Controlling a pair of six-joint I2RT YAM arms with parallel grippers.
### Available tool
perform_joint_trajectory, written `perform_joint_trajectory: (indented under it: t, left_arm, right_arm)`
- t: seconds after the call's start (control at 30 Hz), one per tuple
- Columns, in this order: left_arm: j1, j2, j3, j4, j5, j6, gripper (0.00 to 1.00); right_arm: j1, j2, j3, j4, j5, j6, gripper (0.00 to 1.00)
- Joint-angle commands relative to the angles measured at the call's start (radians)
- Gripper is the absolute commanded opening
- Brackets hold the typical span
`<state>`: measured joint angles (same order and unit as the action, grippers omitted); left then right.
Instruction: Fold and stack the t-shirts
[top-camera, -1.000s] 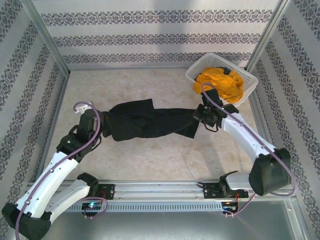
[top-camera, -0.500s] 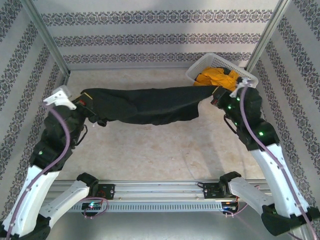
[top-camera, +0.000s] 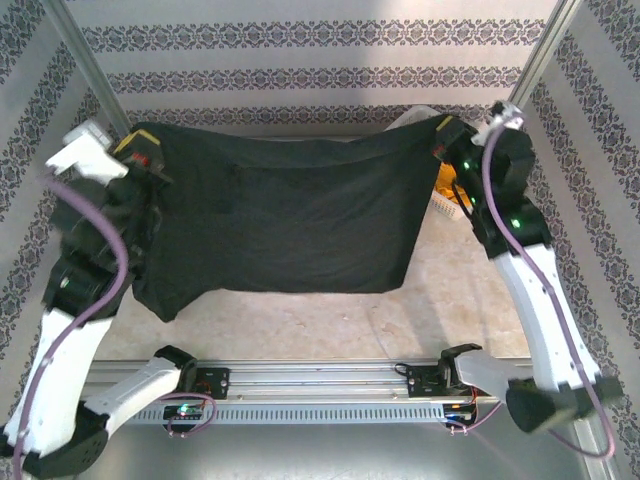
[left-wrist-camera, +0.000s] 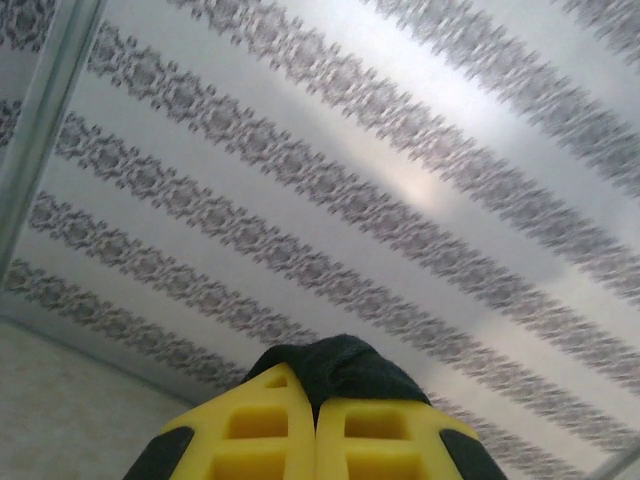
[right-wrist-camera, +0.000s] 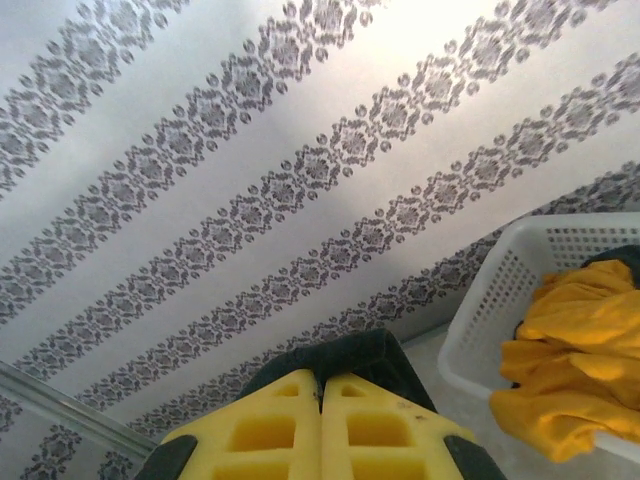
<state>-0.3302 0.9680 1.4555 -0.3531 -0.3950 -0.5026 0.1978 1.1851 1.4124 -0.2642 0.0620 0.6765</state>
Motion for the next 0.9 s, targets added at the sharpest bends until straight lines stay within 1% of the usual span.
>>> perform_joint_trajectory:
  t: [0.0,0.07,0.1,0.17,0.2,0.23,0.27,0.3,0.33,0.37,0.43,0.53,0.57,0.63,0.73,0.8,0.87]
  left_arm:
    - [0.152,0.156,0.001,-0.013,0.061,-0.067,0.00]
    - [0.283,0.271,-0.021,0.002,0.189,-0.168,0.00]
    - [0.332,0.322,-0.030,0.022,0.234,-0.193,0.00]
    - [0.408,0.450,-0.015,0.068,0.346,-0.214,0.00]
    - [0.433,0.520,0.004,0.083,0.407,-0.215,0.00]
    - [0.457,0.591,0.044,0.068,0.466,-0.212,0.07]
    - [0.471,0.660,0.096,0.027,0.505,-0.197,0.21]
    - [0.475,0.704,0.139,-0.012,0.522,-0.175,0.35]
    - [0.476,0.735,0.175,-0.058,0.522,-0.149,0.49]
    - [0.476,0.741,0.184,-0.080,0.520,-0.128,0.58]
    - [0.474,0.716,0.156,-0.110,0.500,-0.105,0.65]
    - [0.470,0.630,0.070,-0.198,0.459,-0.072,0.66]
    - [0.466,0.588,0.020,-0.222,0.444,-0.070,0.66]
    - [0.458,0.494,-0.104,-0.252,0.429,-0.088,0.65]
    - [0.454,0.342,-0.311,-0.313,0.435,-0.165,0.60]
    - [0.455,0.256,-0.427,-0.364,0.454,-0.208,0.57]
    - [0.455,0.179,-0.534,-0.411,0.461,-0.240,0.56]
  right_arm:
    - [-0.009,0.181,0.083,0.081,-0.089,-0.006,0.00]
    - [-0.005,0.332,0.177,0.048,-0.136,-0.014,0.00]
    - [-0.003,0.400,0.230,0.017,-0.150,-0.023,0.00]
    - [-0.004,0.565,0.367,-0.061,-0.201,-0.040,0.00]
    - [-0.007,0.633,0.440,-0.115,-0.228,-0.046,0.00]
    - [-0.009,0.724,0.534,-0.189,-0.263,-0.057,0.04]
    - [-0.009,0.796,0.619,-0.262,-0.284,-0.070,0.18]
    - [-0.006,0.844,0.677,-0.315,-0.295,-0.081,0.28]
    - [-0.004,0.878,0.719,-0.363,-0.300,-0.096,0.36]
    - [0.000,0.885,0.725,-0.378,-0.301,-0.105,0.40]
    - [0.012,0.855,0.668,-0.369,-0.299,-0.108,0.45]
    - [0.031,0.754,0.504,-0.336,-0.300,-0.081,0.48]
    - [0.041,0.709,0.418,-0.321,-0.298,-0.067,0.48]
    - [0.067,0.612,0.252,-0.287,-0.281,-0.029,0.48]
    - [0.115,0.459,-0.005,-0.256,-0.243,0.035,0.47]
    - [0.141,0.363,-0.171,-0.237,-0.222,0.089,0.45]
    - [0.147,0.272,-0.335,-0.220,-0.213,0.150,0.42]
